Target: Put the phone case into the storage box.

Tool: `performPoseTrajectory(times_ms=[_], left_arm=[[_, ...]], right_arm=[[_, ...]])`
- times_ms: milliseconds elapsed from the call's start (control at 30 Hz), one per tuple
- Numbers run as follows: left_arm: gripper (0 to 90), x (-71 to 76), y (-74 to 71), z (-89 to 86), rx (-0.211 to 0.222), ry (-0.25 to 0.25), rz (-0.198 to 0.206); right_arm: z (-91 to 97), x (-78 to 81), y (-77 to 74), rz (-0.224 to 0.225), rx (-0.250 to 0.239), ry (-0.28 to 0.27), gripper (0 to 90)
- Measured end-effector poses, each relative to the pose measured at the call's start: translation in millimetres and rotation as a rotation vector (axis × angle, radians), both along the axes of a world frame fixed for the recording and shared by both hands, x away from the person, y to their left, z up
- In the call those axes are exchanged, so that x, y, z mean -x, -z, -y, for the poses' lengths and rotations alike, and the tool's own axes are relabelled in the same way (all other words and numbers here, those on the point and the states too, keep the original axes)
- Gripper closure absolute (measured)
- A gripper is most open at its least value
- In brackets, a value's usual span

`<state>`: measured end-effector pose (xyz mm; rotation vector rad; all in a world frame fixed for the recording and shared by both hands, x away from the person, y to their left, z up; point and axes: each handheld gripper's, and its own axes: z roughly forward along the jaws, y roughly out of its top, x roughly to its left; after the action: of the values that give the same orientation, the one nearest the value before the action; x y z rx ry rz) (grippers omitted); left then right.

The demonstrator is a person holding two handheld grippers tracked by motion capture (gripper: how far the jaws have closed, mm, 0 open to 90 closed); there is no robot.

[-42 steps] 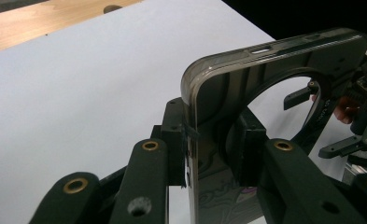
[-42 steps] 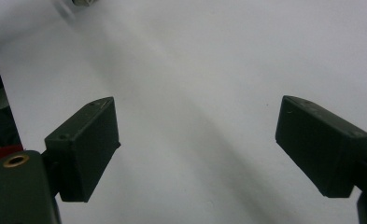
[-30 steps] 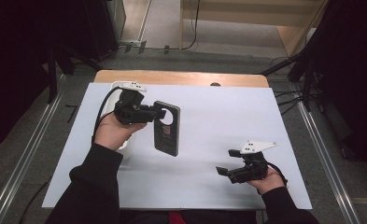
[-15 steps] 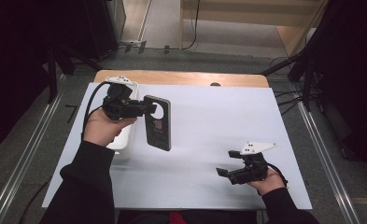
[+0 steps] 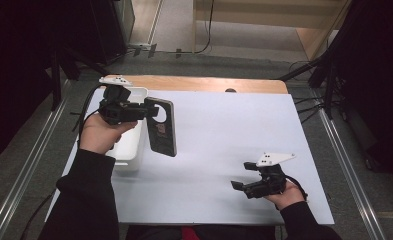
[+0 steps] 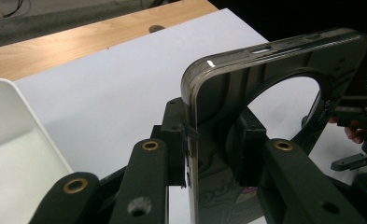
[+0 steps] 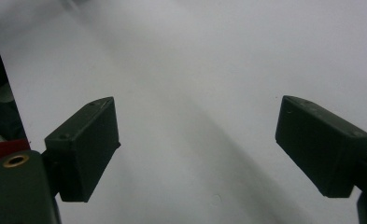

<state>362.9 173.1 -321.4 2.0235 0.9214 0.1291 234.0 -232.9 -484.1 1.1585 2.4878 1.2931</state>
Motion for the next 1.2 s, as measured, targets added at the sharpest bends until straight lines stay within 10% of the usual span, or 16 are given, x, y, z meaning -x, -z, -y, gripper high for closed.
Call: performPoseTrajectory(times_ms=[1200], left_arm=[[70.6, -49.1, -43.7, -4.4, 0.012, -0.033, 0.013]], right_arm=[[-0.5, -2.2, -0.8, 0.004, -0.010, -0.007, 12.6]])
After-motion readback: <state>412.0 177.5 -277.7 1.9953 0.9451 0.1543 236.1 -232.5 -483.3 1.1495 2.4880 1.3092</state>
